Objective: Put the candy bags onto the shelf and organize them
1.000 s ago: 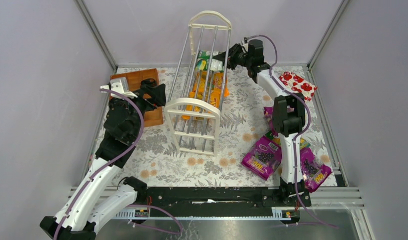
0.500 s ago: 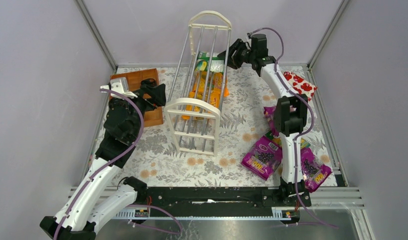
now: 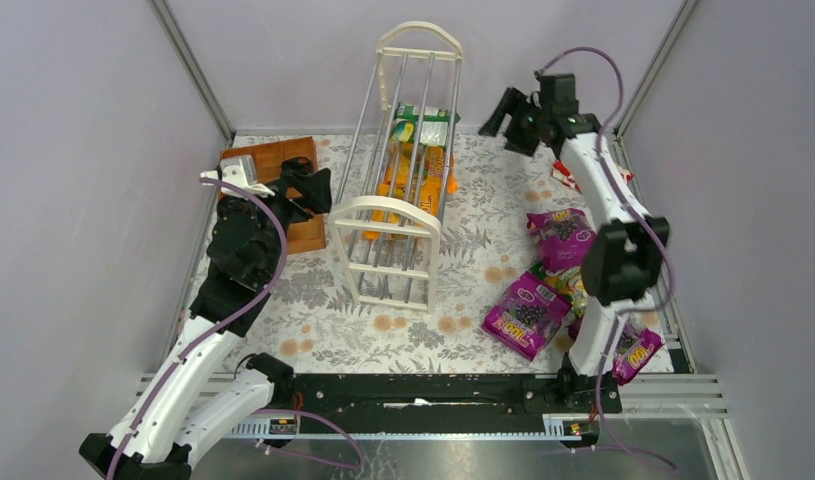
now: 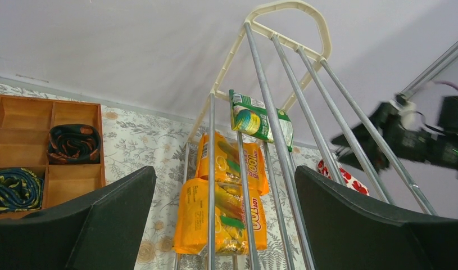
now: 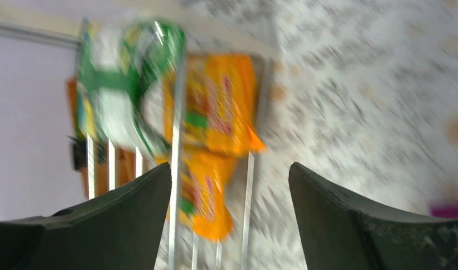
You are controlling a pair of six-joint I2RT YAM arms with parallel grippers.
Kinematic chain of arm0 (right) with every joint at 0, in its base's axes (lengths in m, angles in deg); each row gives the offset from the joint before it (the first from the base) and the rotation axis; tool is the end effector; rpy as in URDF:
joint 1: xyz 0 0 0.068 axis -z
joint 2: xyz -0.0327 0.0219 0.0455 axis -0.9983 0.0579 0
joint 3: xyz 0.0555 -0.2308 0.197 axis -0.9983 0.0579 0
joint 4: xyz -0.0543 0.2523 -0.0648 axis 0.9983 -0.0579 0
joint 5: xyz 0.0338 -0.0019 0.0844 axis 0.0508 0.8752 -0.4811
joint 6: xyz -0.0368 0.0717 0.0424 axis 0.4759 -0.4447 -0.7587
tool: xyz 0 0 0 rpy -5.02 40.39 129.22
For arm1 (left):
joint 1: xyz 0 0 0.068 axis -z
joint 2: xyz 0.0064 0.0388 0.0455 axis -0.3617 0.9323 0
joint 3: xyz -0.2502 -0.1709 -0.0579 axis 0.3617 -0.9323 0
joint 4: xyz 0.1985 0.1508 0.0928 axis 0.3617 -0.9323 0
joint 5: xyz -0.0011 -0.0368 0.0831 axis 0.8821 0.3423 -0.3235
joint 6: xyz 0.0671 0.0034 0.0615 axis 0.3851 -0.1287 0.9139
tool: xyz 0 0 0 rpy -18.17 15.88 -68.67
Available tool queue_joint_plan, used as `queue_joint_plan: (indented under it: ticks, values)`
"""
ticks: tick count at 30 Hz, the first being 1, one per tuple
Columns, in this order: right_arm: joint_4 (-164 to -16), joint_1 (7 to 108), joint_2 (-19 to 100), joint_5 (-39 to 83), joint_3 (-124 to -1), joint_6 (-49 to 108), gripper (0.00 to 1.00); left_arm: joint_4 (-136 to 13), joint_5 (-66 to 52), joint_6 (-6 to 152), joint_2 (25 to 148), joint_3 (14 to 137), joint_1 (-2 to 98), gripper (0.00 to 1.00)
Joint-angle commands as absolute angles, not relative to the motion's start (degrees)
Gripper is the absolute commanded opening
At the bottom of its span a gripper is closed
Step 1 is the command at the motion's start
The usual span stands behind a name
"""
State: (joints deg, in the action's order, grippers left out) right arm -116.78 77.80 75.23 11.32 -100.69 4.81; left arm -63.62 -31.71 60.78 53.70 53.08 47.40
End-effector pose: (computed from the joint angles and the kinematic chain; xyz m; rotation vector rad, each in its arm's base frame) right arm 0.5254 0.1088 0.3561 0.2248 2.1472 0.7623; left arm 0.1811 -0.0630 0.4255 -0.2131 1.4600 -0.5036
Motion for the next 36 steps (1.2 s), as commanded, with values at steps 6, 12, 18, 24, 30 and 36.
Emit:
queue_joint_plan:
  ticks: [6,12,18,24,30,36]
  values:
    - [-114.7,77.5,32.9,13.9,-50.0,13.1,0.93,-63.2,-30.2,61.0,53.0,53.8,47.5,0.99]
    - [-128.7,77.5,16.1,20.8,-43.6,15.2,0.95,-63.0,-29.9,60.9,53.5,53.6,47.6,0.99]
    - [-131.7,77.6,7.5,33.7,-40.6,10.4,1.00,-63.1,-30.2,60.9,53.1,53.7,47.6,0.99]
    - [-119.6,83.3,9.0,31.7,-32.0,1.6,1.00,-63.2,-31.6,61.5,52.4,53.5,48.2,0.99]
    - [-101.9,94.9,12.4,20.1,-22.7,-11.1,1.00,-63.3,-32.1,61.8,51.4,53.6,49.2,0.99]
    - [-99.2,97.6,12.2,25.9,-20.3,-13.0,1.00,-63.4,-32.8,62.2,50.7,53.9,50.3,0.99]
